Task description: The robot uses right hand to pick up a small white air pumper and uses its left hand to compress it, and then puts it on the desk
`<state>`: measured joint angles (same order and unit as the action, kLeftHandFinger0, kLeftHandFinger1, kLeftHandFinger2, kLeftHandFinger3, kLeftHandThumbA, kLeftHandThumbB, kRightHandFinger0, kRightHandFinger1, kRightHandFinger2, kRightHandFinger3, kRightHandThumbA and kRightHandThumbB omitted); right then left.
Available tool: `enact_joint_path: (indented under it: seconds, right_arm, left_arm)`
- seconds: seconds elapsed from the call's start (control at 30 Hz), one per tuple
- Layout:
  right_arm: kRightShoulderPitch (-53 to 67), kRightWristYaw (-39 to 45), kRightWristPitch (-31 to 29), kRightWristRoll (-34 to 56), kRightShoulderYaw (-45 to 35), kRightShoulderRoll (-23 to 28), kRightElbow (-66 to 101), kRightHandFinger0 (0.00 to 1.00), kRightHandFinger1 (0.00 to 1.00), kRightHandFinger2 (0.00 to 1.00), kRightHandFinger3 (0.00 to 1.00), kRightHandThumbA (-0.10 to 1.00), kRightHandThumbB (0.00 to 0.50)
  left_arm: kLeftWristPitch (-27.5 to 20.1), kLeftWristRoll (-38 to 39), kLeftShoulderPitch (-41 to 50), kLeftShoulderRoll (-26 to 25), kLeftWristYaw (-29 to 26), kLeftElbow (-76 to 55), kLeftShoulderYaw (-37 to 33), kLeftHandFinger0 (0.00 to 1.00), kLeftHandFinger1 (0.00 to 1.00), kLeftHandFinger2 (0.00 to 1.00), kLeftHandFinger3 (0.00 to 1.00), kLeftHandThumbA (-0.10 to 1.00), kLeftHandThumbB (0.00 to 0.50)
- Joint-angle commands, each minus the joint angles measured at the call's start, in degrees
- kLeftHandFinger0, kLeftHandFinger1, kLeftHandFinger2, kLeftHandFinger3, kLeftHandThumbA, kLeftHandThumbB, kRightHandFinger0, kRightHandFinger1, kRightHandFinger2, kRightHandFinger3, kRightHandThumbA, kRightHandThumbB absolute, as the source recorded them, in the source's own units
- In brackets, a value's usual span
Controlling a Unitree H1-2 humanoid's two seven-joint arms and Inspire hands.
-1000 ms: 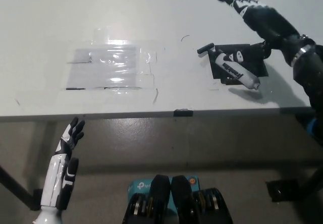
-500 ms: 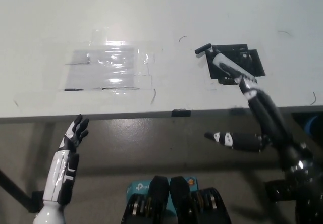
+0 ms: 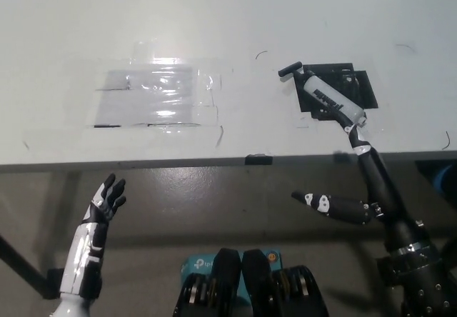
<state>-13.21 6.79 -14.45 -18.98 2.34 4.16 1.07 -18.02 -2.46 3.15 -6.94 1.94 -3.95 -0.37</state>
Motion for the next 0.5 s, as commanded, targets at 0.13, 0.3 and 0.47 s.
enact_joint_path:
  seconds: [0.13,0.3,0.47]
  right_arm:
    - [-0.6,-1.9,-2.3,0.8,1.2,0.4,-0.7,1.00,1.00,1.00,1.00,1.00,0.256]
    - [1.8,-3.4,-4.3,2.7,0.9,-1.1,-2.5,1.00,1.00,1.00,1.00,1.00,0.226]
    - [3.1,-5.2,-8.0,4.7,0.4,-2.7,-7.7,1.00,1.00,1.00,1.00,1.00,0.233]
  left_arm:
    - [-2.3,1.7,-0.9,-1.1,1.1,1.0,0.7,1.00,1.00,1.00,1.00,1.00,0.226]
    - [-3.0,1.9,-1.5,-0.6,0.7,2.9,1.3,1.00,1.00,1.00,1.00,1.00,0.202]
    - [-2.1,2.2,-2.5,-0.8,0.7,3.3,1.9,1.00,1.00,1.00,1.00,1.00,0.200]
